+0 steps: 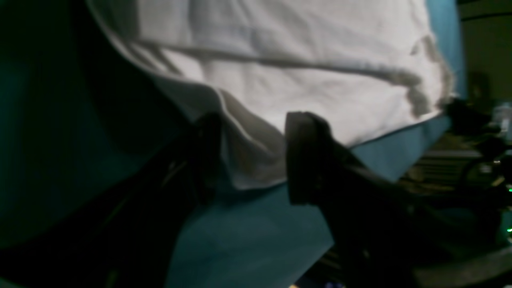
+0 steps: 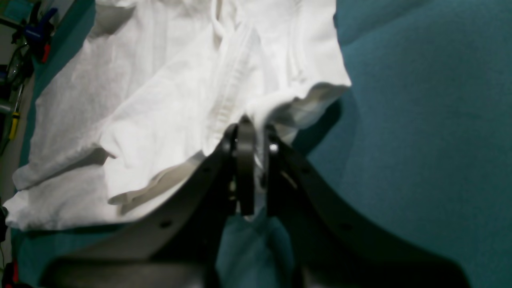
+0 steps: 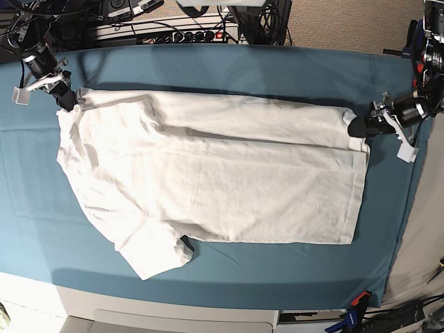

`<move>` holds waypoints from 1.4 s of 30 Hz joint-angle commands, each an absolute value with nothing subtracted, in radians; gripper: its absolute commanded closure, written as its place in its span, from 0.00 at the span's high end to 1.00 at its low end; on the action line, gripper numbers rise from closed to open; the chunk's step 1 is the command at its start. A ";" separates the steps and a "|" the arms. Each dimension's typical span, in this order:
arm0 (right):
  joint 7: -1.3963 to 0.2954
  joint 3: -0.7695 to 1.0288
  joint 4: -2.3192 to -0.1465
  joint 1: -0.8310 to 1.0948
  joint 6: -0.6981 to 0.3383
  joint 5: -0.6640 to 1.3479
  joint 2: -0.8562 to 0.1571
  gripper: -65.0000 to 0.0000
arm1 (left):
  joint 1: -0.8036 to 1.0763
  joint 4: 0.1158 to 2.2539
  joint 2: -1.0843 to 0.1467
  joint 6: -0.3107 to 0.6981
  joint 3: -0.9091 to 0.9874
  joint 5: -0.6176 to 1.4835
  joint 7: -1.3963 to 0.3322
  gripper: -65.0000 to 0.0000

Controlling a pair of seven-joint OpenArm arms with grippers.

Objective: Fold the T-shirt properly
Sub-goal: 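Grasp the folded edge near the hem with the left gripper, then pull the held folded edge taut with both grippers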

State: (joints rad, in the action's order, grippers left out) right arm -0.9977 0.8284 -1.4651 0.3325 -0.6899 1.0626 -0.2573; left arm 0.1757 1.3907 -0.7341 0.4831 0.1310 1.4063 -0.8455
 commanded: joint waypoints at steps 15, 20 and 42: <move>-0.968 0.839 -1.479 0.332 -0.698 1.080 -0.280 0.00 | 0.199 1.401 -0.757 0.490 0.140 1.389 -0.812 0.26; -0.934 0.839 -1.479 0.332 -0.698 1.080 -0.280 0.00 | 0.199 1.401 -0.757 0.490 0.140 1.350 -0.795 0.00; -0.916 0.839 -1.479 0.347 -0.698 0.967 -0.295 0.00 | 0.206 1.401 -0.791 0.407 0.141 1.214 -0.763 0.00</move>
State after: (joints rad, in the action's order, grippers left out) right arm -0.9493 0.8284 -1.4651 0.3435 -0.7048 0.9649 -0.2668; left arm 0.2127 1.3918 -0.7578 0.4156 0.1299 1.2194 -0.7780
